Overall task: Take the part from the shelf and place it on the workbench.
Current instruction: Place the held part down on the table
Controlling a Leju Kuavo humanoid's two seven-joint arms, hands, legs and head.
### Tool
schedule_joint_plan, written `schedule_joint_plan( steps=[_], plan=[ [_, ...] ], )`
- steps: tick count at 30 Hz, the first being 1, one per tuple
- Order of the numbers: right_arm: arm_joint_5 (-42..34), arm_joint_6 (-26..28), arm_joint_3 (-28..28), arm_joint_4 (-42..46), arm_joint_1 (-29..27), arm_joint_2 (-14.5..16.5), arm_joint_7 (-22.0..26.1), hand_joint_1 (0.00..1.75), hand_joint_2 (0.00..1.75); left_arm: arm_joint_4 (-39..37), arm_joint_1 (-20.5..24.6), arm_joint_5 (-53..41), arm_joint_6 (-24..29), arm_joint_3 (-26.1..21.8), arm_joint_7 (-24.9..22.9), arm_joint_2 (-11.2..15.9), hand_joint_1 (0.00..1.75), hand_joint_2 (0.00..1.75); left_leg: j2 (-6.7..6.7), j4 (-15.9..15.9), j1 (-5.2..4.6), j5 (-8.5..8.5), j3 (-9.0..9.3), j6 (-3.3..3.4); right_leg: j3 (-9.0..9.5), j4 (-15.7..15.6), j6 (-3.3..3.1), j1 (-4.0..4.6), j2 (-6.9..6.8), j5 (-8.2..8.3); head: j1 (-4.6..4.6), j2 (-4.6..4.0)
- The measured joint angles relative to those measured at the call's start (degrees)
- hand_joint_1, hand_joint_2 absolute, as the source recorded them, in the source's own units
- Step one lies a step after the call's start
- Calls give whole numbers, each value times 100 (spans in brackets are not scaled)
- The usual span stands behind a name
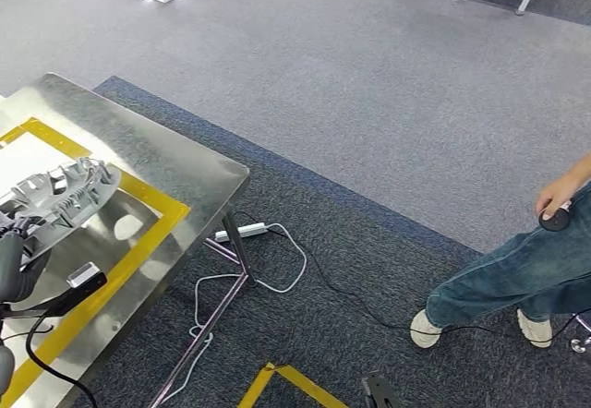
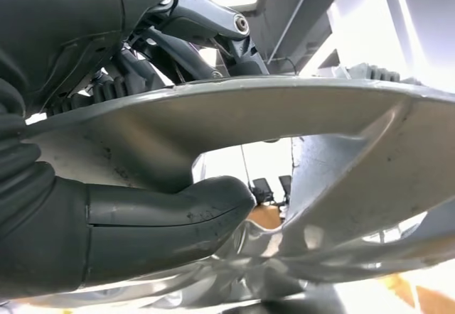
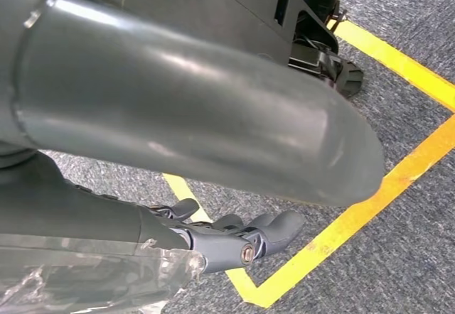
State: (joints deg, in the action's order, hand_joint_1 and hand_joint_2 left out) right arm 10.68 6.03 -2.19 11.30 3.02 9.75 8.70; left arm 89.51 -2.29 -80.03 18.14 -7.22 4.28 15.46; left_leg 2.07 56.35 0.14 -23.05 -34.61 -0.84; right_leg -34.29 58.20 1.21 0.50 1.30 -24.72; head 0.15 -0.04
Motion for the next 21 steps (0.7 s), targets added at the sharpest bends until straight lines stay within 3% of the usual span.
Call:
schedule_joint_plan(
  steps=[18, 21],
  plan=[
    [83, -83, 61, 0, 2, 0, 16, 0, 0, -490, 10, -211, -85, 42, -143, 130, 175, 175, 0, 0, 0, 1, 0, 1, 0, 0, 0, 0, 0, 1, -2, 0],
    [86, -96, 65, 0, 3, 0, 20, 0, 0, -566, 22, -260, -85, 41, -197, 137, 44, 175, 0, 0, 0, 1, 0, 1, 0, 0, 0, 0, -1, 1, -2, 0]
  ],
)
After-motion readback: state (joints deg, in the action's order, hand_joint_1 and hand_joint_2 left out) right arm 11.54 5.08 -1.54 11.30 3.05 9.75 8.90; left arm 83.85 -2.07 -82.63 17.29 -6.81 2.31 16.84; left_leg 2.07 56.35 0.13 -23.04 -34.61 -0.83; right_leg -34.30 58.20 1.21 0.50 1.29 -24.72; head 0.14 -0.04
